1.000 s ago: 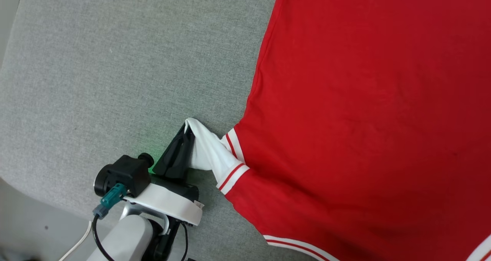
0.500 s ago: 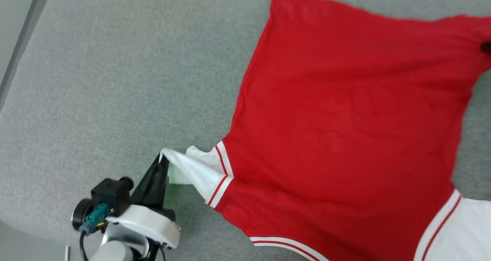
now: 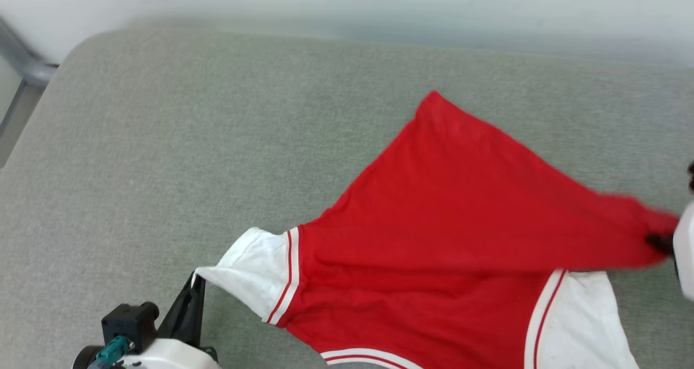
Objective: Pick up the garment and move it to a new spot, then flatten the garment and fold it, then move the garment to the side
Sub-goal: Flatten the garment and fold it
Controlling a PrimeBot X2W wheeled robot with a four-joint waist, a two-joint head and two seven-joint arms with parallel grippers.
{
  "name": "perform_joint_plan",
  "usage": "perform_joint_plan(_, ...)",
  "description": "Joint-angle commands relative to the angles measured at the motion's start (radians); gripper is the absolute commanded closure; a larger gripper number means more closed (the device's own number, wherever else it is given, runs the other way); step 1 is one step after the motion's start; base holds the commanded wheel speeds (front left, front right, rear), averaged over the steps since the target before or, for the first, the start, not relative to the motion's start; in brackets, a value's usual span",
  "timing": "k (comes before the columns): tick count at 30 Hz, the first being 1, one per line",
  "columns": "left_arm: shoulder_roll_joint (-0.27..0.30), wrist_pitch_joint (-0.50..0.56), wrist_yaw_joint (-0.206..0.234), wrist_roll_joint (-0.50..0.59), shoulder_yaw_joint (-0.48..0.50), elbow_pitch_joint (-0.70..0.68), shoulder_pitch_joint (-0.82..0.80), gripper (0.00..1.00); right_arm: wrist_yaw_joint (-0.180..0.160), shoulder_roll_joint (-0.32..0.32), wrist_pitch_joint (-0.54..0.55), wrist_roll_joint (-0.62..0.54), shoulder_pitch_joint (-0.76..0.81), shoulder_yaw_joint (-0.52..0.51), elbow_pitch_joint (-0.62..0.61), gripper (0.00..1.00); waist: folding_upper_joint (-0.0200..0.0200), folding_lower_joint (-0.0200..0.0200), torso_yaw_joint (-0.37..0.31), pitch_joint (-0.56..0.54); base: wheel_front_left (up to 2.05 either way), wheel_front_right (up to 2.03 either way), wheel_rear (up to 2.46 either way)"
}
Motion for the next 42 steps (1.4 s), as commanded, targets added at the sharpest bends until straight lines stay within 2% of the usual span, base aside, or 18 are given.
perform_joint_plan(1,0.004,0.000,0.006,-0.005,0.003,-0.001,0.015,1.00,-0.001,-0.008,-0.007,0.008,0.037,-0.006,-0.009,1.00,0.0000,0.0001,-0.028,-0.029,0.00,0.00,0.00)
perform_joint_plan(9,0.019,0.003,0.013,-0.022,0.012,0.001,0.056,1.00,-0.001,-0.013,-0.021,0.058,0.350,-0.039,-0.049,1.00,0.0000,0.0001,-0.053,-0.070,0.00,0.00,0.00)
perform_joint_plan(17,0.022,0.010,0.010,-0.026,0.001,0.010,0.063,1.00,-0.001,0.054,-0.035,0.064,0.548,-0.050,-0.039,1.00,0.0000,0.0001,-0.055,-0.086,0.00,0.00,0.00)
perform_joint_plan(18,0.024,0.011,0.011,-0.026,0.001,0.011,0.065,1.00,-0.001,0.065,-0.050,0.064,0.551,-0.068,-0.041,0.96,0.0000,0.0001,-0.055,-0.089,0.00,0.00,0.00)
perform_joint_plan(19,0.024,0.012,0.011,-0.026,0.000,0.011,0.067,1.00,-0.001,0.076,-0.064,0.066,0.548,-0.091,-0.043,0.43,0.0000,0.0001,-0.056,-0.091,0.00,0.00,0.00)
perform_joint_plan(20,0.024,0.013,0.011,-0.026,-0.001,0.012,0.068,1.00,-0.001,0.083,-0.081,0.065,0.537,-0.114,-0.053,0.00,0.0000,0.0001,-0.056,-0.094,0.00,0.00,0.00)
perform_joint_plan(26,0.024,0.013,0.014,-0.025,-0.006,0.007,0.063,1.00,-0.001,0.107,-0.165,0.047,0.460,-0.243,-0.148,0.00,0.0000,0.0001,-0.050,-0.099,0.00,0.00,0.00)
perform_joint_plan(31,0.019,0.013,0.014,-0.017,-0.013,-0.005,0.040,1.00,-0.001,0.103,-0.163,0.003,0.328,-0.291,-0.253,0.00,0.0000,0.0001,-0.036,-0.075,0.00,0.00,0.00)
perform_joint_plan(37,0.011,0.013,0.002,-0.002,-0.031,-0.014,-0.010,1.00,-0.001,0.112,-0.077,-0.067,0.122,-0.227,-0.317,0.00,0.0000,0.0001,0.001,-0.015,0.00,0.00,0.00)
perform_joint_plan(42,-0.006,0.006,-0.009,0.015,-0.044,-0.020,-0.060,1.00,-0.001,0.098,0.047,-0.118,-0.048,-0.116,-0.285,0.00,0.0000,0.0001,0.039,0.048,0.00,0.00,0.00)
